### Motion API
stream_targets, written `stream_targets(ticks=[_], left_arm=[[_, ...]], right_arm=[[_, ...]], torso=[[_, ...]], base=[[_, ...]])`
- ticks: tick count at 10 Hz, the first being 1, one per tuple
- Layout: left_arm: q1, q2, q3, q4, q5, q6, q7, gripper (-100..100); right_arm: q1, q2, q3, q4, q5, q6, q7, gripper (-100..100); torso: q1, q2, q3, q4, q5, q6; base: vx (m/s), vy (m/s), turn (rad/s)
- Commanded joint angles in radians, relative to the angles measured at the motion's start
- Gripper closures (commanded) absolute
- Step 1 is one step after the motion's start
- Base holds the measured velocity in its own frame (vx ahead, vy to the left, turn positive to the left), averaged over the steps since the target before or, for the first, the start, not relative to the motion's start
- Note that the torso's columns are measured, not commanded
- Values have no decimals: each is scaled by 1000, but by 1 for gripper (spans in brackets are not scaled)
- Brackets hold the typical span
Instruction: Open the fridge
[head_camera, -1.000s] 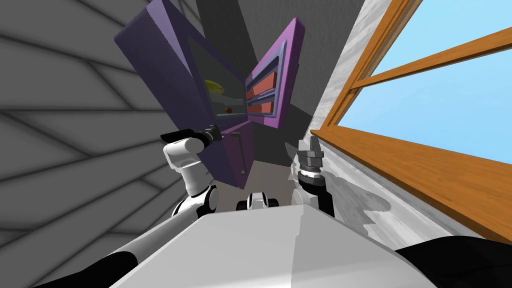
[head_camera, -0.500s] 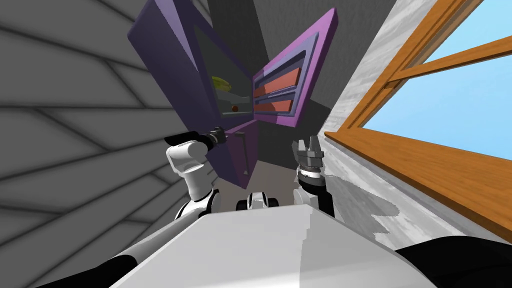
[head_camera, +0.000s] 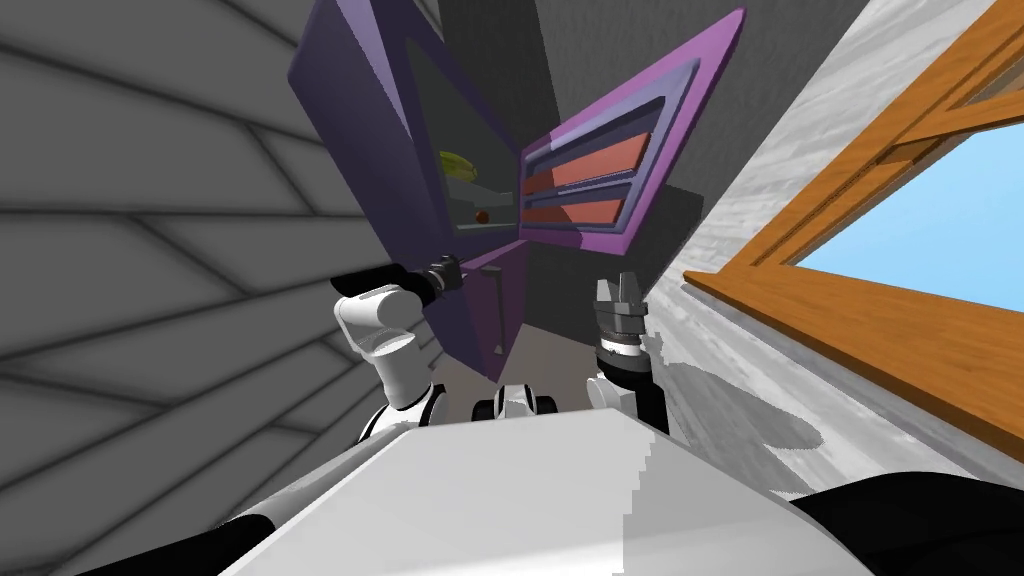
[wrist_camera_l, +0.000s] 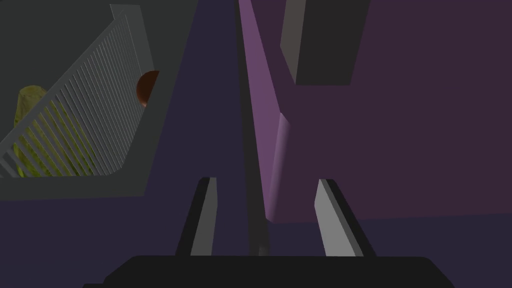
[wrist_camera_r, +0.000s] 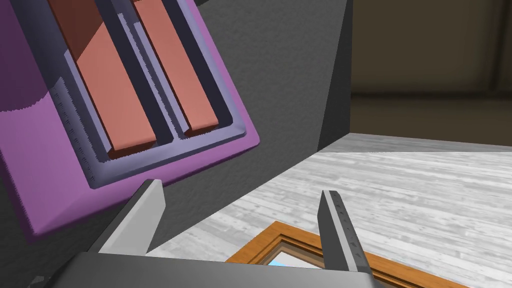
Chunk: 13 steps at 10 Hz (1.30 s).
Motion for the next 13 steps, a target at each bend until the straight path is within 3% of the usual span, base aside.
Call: stream_targets(ticks=[1, 2, 3, 5, 6, 7, 8, 10, 11, 12, 13], left_arm=[[-23, 32, 38, 45, 9, -8, -9, -100], [-45, 64, 75, 76, 18, -16, -19, -100], [-45, 64, 75, 89, 18, -16, -19, -100], [-90, 128, 148, 163, 35, -33, -38, -100], [-90, 128, 150, 178, 35, -33, -38, -100], [-113, 160, 188, 210, 44, -41, -47, -100], [-113, 160, 188, 223, 44, -41, -47, -100], [-158, 224, 260, 296, 61, -57, -66, -100], [-158, 224, 263, 312, 61, -57, -66, -100], [-180, 255, 300, 345, 70, -66, -76, -100], [-180, 255, 300, 357, 70, -66, -76, -100]], right_arm=[[-1, 0, 0, 0, 0, 0, 0, 0], [-1, 0, 0, 0, 0, 0, 0, 0], [-1, 0, 0, 0, 0, 0, 0, 0], [-1, 0, 0, 0, 0, 0, 0, 0], [-1, 0, 0, 0, 0, 0, 0, 0], [0, 0, 0, 0, 0, 0, 0, 0], [0, 0, 0, 0, 0, 0, 0, 0], [0, 0, 0, 0, 0, 0, 0, 0], [-1, 0, 0, 0, 0, 0, 0, 0], [0, 0, 0, 0, 0, 0, 0, 0], [0, 0, 0, 0, 0, 0, 0, 0]], torso=[[3, 0, 1, -8, 4, 0], [9, 1, 3, -10, 7, -6], [11, 4, 4, -6, 7, -6], [15, 3, 4, -4, 7, -7], [13, 4, 5, -5, 7, -6], [12, 5, 5, -5, 7, -8], [12, 7, 6, -2, 6, -7], [11, 7, 6, -1, 6, -5], [9, 10, 7, 1, 4, -4], [8, 10, 8, 1, 4, -7], [9, 10, 8, 3, 3, -5]], base=[[-110, 2, -155], [-137, -39, -195], [-89, -25, -108], [-100, -19, -255], [-90, -11, -127], [-98, -31, -160], [-69, -19, -106], [-107, -22, -260], [-92, -25, -103], [-82, -35, -194], [-64, -25, -93]])
